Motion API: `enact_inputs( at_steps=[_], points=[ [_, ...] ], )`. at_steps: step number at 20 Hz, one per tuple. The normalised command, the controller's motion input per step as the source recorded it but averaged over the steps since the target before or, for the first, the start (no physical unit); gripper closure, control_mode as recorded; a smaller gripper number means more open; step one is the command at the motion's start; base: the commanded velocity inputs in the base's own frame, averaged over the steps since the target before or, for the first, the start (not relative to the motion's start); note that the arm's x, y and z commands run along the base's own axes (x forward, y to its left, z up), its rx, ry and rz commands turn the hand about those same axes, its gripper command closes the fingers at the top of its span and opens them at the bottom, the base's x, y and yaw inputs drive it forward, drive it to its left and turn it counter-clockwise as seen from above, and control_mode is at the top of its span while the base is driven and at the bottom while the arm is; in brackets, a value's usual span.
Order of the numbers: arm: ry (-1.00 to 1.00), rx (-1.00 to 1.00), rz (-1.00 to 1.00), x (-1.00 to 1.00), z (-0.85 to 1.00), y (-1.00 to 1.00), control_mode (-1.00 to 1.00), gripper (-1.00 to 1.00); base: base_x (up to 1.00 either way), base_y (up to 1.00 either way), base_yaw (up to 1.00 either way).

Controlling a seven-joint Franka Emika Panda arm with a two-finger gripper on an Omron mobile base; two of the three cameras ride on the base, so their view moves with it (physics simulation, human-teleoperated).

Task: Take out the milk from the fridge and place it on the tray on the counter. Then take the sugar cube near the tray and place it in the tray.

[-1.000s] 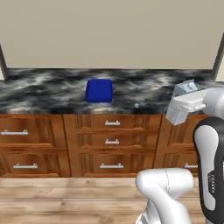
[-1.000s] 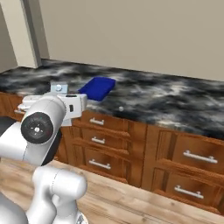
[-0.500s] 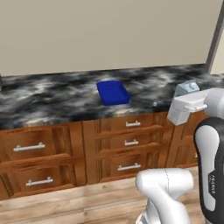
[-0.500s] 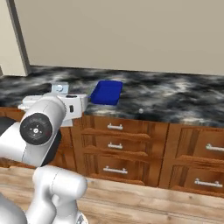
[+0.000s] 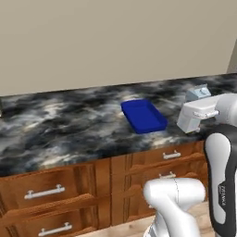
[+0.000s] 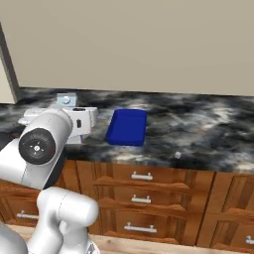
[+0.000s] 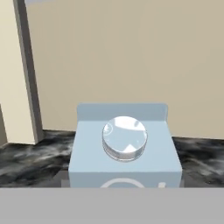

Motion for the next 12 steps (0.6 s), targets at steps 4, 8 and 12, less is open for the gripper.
enact_inputs(
  at_steps=[4, 8, 12],
  points=[
    [0.00, 0.00, 0.00, 0.00, 0.00, 0.00, 1.00, 1.00, 0.28, -0.79, 0.00],
    [0.00, 0.00, 0.00, 0.00, 0.00, 0.00, 1.00, 1.00, -0.04, -0.72, 0.11],
    [0.00, 0.00, 0.00, 0.00, 0.00, 0.00, 1.00, 1.00, 0.06, 0.12, 0.14]
  ],
)
